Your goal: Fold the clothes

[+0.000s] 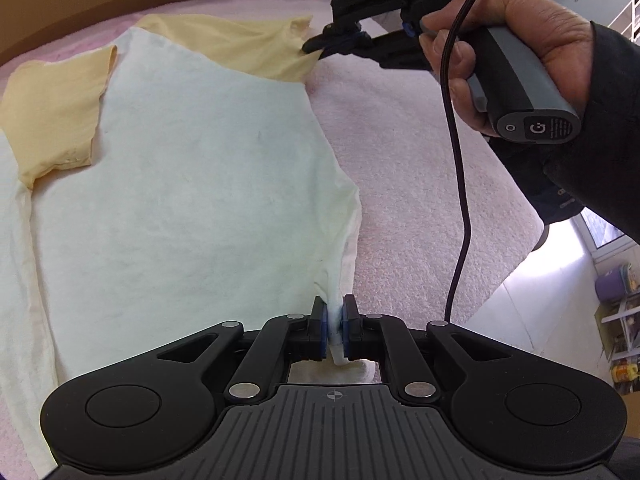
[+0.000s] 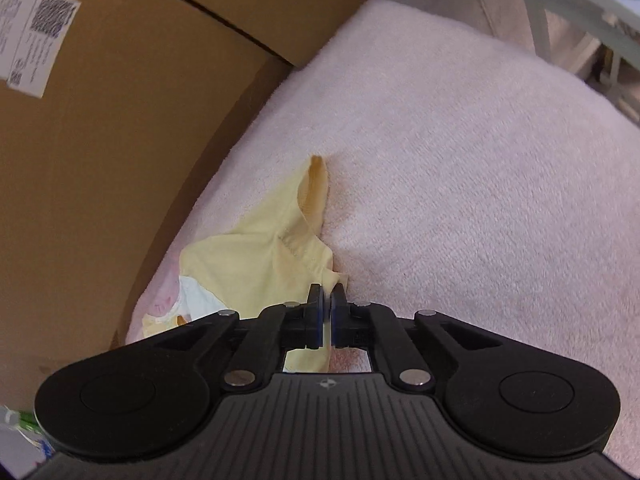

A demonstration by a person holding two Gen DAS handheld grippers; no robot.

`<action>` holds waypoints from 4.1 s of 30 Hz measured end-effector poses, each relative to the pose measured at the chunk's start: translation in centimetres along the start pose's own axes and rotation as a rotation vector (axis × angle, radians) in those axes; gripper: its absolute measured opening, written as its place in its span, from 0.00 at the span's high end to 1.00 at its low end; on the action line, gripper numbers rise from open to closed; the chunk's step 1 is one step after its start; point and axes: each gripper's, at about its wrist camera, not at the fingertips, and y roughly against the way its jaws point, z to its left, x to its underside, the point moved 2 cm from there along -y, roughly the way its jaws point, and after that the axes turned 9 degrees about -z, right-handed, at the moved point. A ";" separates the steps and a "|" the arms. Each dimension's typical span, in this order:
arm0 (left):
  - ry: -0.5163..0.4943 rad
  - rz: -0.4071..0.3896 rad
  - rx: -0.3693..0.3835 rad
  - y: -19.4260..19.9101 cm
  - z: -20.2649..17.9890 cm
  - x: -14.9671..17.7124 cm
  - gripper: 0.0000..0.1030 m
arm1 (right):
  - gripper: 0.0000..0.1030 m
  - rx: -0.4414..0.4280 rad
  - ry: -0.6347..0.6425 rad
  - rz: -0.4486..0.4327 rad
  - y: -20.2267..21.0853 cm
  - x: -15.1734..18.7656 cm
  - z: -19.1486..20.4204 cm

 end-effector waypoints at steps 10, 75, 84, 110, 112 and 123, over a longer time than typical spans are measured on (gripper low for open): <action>0.102 -0.016 -0.003 1.4 1.6 0.3 0.97 | 0.96 -0.061 0.631 -0.029 -0.6 3.9 13.1; 0.377 0.064 -0.023 2.9 5.9 3.3 0.51 | 0.91 -0.183 1.301 0.341 -12.3 4.3 23.3; 0.353 0.070 -0.029 2.4 5.4 3.0 0.51 | 0.77 -0.188 1.310 0.365 -12.9 4.8 22.5; 0.347 0.074 -0.030 2.2 5.1 2.9 0.50 | 0.78 -0.283 1.583 0.265 -13.7 10.0 24.9; 0.358 0.075 -0.022 2.3 5.4 3.0 0.50 | 0.57 -0.279 1.492 0.231 -12.9 8.5 25.1; 0.451 0.139 0.070 2.9 6.8 3.9 0.50 | 0.62 -0.157 1.202 0.181 -6.4 4.2 19.9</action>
